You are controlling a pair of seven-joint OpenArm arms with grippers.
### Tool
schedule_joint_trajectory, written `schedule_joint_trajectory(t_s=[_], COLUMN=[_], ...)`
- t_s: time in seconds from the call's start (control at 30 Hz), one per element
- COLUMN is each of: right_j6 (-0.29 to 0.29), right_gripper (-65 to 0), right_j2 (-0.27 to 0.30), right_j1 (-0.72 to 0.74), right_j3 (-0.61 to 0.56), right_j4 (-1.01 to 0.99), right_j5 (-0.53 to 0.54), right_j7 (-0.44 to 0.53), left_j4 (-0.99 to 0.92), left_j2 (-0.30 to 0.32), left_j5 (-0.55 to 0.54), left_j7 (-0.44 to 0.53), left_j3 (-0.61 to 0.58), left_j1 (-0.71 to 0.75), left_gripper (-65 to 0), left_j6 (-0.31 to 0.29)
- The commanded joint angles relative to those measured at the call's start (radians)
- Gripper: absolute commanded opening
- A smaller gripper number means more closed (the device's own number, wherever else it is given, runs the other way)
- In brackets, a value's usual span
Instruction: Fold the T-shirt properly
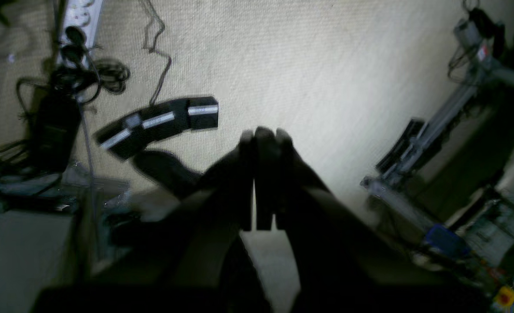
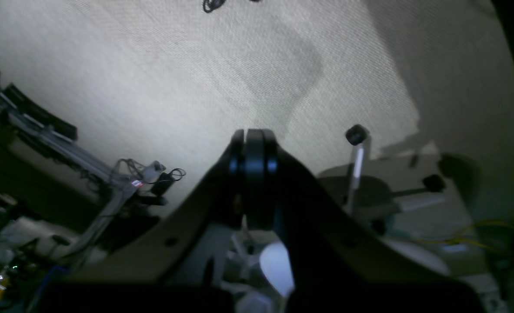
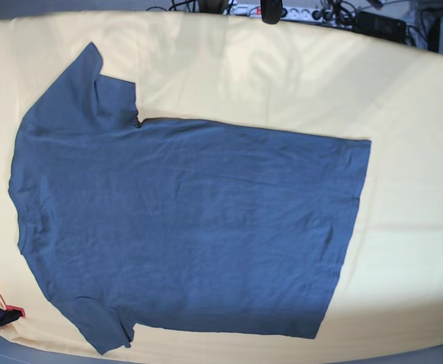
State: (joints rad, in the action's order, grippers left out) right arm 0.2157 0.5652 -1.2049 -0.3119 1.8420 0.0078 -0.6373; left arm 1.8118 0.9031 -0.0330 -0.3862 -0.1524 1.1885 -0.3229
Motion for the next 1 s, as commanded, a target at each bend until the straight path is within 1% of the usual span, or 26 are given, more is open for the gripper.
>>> schedule_joint_trajectory(t_s=[0.0, 0.07, 0.13, 0.2, 0.23, 0.27, 0.43, 0.53, 0.63, 0.77, 0.9, 0.97], right_j6=[-0.016, -0.082, -0.143, -0.187, -0.198, -0.218, -0.313, -0.405, -0.488, -0.544, -0.572, -0.571], right_gripper=[-65.0, -65.0, -65.0, -65.0, -65.0, -65.0, -65.0, -65.0, -65.0, -65.0, -65.0, -65.0], right_j2=[0.022, 0.052, 0.07, 0.076, 0.076, 0.076, 0.084, 0.084, 0.084, 0.084, 0.084, 0.084], right_j1=[-0.043, -0.097, -0.104, -0.104, -0.104, -0.104, -0.104, -0.104, -0.104, -0.104, -0.104, -0.104], right_j3=[0.0, 0.0, 0.0, -0.001, -0.001, 0.0, 0.0, 0.0, 0.0, 0.0, 0.0, 0.0], right_j4=[0.047, 0.126, 0.194, 0.253, 0.273, 0.288, 0.364, 0.403, 0.448, 0.507, 0.514, 0.514], right_j5=[-0.016, -0.087, -0.16, -0.219, -0.219, -0.227, -0.353, -0.475, -0.612, -0.746, -0.839, -0.886], right_j7=[-0.005, -0.014, -0.023, -0.046, -0.085, -0.113, -0.123, -0.127, -0.166, -0.198, -0.215, -0.216], left_j4=[0.051, 0.137, 0.209, 0.27, 0.301, 0.329, 0.44, 0.492, 0.533, 0.544, 0.544, 0.544], left_j2=[0.016, 0.02, 0.02, 0.019, 0.019, 0.016, 0.009, 0.009, 0.009, 0.009, 0.009, 0.009], left_j5=[-0.006, -0.003, -0.003, -0.003, -0.004, -0.01, -0.01, -0.01, -0.01, -0.01, -0.01, -0.01], left_j7=[-0.012, -0.06, -0.088, -0.085, -0.086, -0.101, -0.109, -0.109, -0.108, -0.108, -0.108, -0.106], left_j3=[0.039, 0.125, 0.21, 0.287, 0.318, 0.343, 0.433, 0.481, 0.528, 0.585, 0.631, 0.651], left_j1=[0.041, 0.1, 0.121, 0.121, 0.121, 0.121, 0.121, 0.121, 0.121, 0.121, 0.121, 0.121], left_gripper=[-65.0, -65.0, -65.0, -65.0, -65.0, -65.0, -65.0, -65.0, -65.0, -65.0, -65.0, -65.0], left_j6=[-0.006, -0.006, -0.006, -0.006, -0.006, -0.007, -0.006, -0.006, -0.006, 0.01, 0.009, 0.01])
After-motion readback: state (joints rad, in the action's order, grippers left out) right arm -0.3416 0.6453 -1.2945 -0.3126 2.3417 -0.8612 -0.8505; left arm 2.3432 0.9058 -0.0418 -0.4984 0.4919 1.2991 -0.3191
